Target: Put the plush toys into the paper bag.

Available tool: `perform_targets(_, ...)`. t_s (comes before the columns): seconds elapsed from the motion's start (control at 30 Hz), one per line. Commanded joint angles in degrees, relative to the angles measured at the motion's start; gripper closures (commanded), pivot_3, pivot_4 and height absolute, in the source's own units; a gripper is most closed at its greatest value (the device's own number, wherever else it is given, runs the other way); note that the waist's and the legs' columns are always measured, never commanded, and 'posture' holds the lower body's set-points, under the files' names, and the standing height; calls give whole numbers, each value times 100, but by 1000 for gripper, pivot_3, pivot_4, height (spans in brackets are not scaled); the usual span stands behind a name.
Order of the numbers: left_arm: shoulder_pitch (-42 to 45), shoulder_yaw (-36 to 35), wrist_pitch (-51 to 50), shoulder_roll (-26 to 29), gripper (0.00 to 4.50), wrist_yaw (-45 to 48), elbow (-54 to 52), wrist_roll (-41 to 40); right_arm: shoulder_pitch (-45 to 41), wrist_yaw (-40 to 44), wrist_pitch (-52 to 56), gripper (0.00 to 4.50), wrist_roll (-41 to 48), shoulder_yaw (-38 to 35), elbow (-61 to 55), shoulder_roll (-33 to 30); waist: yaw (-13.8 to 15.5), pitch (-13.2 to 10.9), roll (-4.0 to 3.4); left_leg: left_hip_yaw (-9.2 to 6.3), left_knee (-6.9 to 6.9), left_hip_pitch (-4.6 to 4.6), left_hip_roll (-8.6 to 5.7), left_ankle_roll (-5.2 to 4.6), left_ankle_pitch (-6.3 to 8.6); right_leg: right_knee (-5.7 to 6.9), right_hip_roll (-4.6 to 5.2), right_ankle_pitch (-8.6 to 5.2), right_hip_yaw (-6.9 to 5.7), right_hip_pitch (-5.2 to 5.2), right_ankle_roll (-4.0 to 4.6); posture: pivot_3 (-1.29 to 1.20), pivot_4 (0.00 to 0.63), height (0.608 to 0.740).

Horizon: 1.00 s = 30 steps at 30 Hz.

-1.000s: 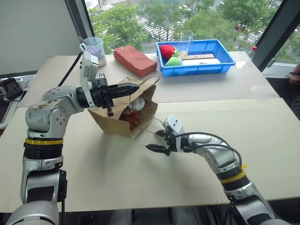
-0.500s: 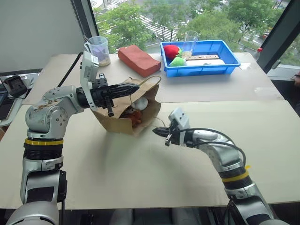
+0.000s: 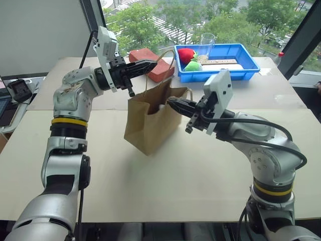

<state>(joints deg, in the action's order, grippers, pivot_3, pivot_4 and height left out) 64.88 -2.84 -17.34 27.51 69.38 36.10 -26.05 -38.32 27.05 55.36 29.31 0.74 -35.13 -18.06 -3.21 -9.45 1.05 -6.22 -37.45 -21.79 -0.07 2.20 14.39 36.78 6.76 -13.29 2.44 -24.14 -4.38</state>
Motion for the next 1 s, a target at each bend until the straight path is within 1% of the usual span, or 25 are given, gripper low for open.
perform_targets(0.03, 184, 27, 122, 69, 4500, 359, 128, 110, -5, -199, -126, 4473, -121, 377, 103, 149, -43, 0, 0, 0, 0, -1, 0, 0, 0, 1, 0, 0, 0, 0, 0, 0, 150, 740)
perform_targets(0.2, -34, 190, -97, 146, 4500, 760, -185, 186, -43, -270, -581, 4473, -566, 907, 883, 310, -63, 0, 0, -1, -8, -9, -1, 0, 0, 1, 0, 0, 0, -2, 0, 0, 150, 740)
perform_targets(0.27, -215, 181, -352, 238, 4500, 788, -529, 108, -42, -238, -777, 4473, -757, 1068, 1112, 293, -83, 0, 0, -1, -9, -11, 0, 0, 0, 1, 0, 0, 0, -4, 0, 0, 150, 740)
perform_targets(0.4, -735, 31, -918, 464, 4500, 513, -1459, -44, -21, -99, -917, 4473, -823, 1066, 1245, 212, -97, 0, 0, -3, -8, -9, 0, 0, 0, 8, 0, 0, 0, -9, 0, 0, 150, 740)
perform_targets(0.47, -984, -161, -1248, 586, 4500, 244, -1912, -178, -9, 85, -898, 3861, -730, 1011, 1227, 85, -95, 0, 0, -5, -8, -11, 1, 0, 0, 8, 0, 0, 0, -11, 0, 0, 150, 740)
perform_targets(0.5, -1085, -245, -1376, 645, 4223, 125, -2094, -244, -10, 164, -892, 3572, -691, 985, 1217, 22, -94, 0, 0, -5, -9, -11, 1, -1, 0, 8, 0, 0, 0, -9, 0, 0, 150, 740)
perform_targets(0.57, -1317, -407, -1629, 823, 3624, -50, -2469, -371, -34, 303, -884, 2843, -640, 903, 1226, -107, -86, 0, 0, -5, -9, -11, 1, -1, 1, 8, 0, 0, 0, -9, 0, 0, 150, 740)
perform_targets(0.6, -1437, -503, -1719, 927, 3224, -138, -2642, -415, -56, 388, -889, 2521, -630, 870, 1244, -184, -86, 0, 0, -6, -10, -11, 0, -1, 1, 8, 0, 0, 0, -8, 0, 0, 150, 740)
perform_targets(0.67, -1596, -642, -1848, 1073, 2284, -297, -2877, -489, -90, 507, -900, 1859, -613, 828, 1277, -287, -81, 0, 0, -6, -10, -9, 0, -2, 1, 7, 0, 0, 0, -6, 0, 0, 150, 740)
perform_targets(0.77, -2044, -934, -1967, 1571, 800, -389, -3358, -533, -230, 780, -971, 770, -604, 746, 1446, -532, -82, 0, 0, -5, -10, -7, 1, -2, 1, 8, 0, 0, 0, -6, 0, 0, 150, 740)
perform_targets(0.83, -2435, -1012, -1944, 1813, 0, -388, -3699, -525, -313, 901, -1027, 94, -615, 705, 1563, -639, -95, 0, -1, -5, -9, -5, 1, -3, 2, 9, 0, 0, 0, -7, 0, 0, 150, 740)
perform_targets(0.87, -2618, -1059, -1943, 1870, 0, -445, -3864, -551, -345, 948, -1054, 15, -619, 689, 1606, -681, -86, -1, -1, -5, -5, -3, 1, -3, 2, 9, 0, 0, 1, -6, 0, 0, 150, 740)
perform_targets(1.0, -3426, -1174, -1799, 1951, 0, -641, -4390, -546, -477, 1065, -1116, 15, -615, 648, 1725, -759, -54, -1, -1, -5, 4, -3, 2, -3, 2, 4, 0, 0, 0, -5, 0, 0, 150, 740)
